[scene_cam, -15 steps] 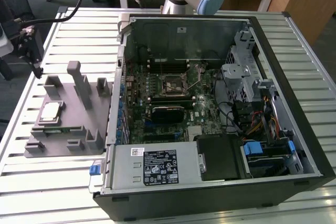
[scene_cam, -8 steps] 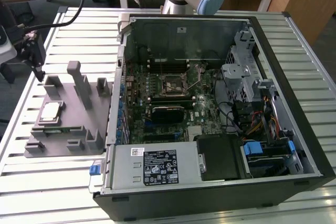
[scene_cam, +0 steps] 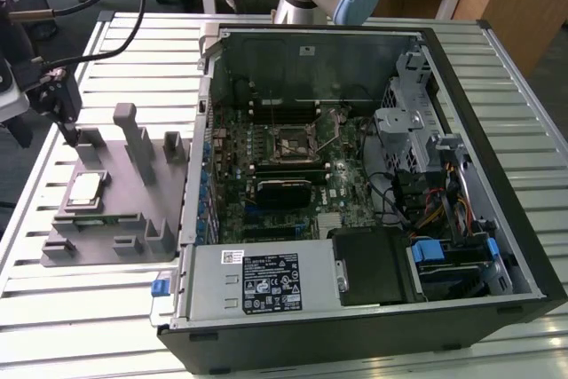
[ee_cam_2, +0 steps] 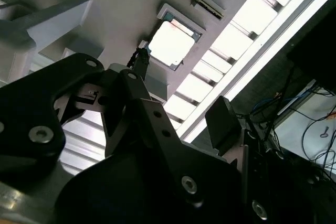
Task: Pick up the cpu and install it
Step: 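Pick up the cpu and move it towards the insertion slot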
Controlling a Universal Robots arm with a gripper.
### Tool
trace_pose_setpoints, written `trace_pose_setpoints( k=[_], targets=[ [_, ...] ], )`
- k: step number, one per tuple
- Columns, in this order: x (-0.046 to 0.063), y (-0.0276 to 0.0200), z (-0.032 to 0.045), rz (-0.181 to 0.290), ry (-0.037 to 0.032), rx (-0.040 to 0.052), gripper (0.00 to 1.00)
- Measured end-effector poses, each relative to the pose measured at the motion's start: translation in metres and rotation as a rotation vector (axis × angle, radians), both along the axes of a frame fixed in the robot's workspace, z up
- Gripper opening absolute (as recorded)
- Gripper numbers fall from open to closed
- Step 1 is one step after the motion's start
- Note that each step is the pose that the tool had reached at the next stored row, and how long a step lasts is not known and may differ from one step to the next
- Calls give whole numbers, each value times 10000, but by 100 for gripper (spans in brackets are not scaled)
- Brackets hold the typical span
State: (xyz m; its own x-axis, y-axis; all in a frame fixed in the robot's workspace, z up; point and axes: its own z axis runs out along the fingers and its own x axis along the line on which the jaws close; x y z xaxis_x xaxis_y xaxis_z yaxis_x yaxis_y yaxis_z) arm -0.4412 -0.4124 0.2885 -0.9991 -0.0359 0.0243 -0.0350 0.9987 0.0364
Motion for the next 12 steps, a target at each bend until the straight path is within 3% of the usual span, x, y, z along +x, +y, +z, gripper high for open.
trace_pose_setpoints(
  k=[4, 12],
  targets=[
    [-7, 0, -51, -17, -114, 3, 70],
    [-8, 0, -196, -21, -112, 21, 70]
  ],
)
